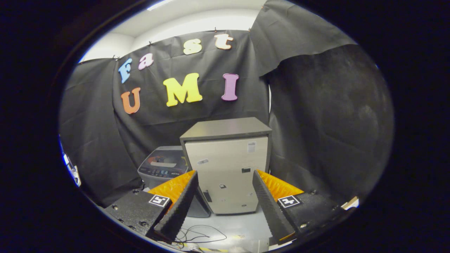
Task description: Put the clothes into the washing machine and then close the washing machine lid.
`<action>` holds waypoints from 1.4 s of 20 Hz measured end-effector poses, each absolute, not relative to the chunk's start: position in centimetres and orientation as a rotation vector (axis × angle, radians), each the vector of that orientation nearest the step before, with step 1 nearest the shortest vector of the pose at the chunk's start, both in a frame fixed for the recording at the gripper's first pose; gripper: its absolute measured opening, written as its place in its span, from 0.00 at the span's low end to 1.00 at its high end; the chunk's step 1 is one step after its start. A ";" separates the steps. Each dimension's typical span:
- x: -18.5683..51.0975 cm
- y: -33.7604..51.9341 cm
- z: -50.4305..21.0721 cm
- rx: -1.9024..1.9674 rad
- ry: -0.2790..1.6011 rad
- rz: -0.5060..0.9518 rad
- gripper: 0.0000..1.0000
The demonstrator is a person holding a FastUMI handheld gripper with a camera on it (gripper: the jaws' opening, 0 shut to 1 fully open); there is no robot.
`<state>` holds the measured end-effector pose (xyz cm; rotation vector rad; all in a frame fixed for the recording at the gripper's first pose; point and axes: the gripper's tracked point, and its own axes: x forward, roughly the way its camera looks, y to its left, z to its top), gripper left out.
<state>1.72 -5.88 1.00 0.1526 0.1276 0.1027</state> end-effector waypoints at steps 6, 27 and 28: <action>0.6 -7.9 0.9 0.159 0.110 0.070 0.97; 0.3 -7.5 2.4 0.109 0.066 0.103 0.97; 0.2 -7.4 2.5 0.102 0.064 0.104 0.97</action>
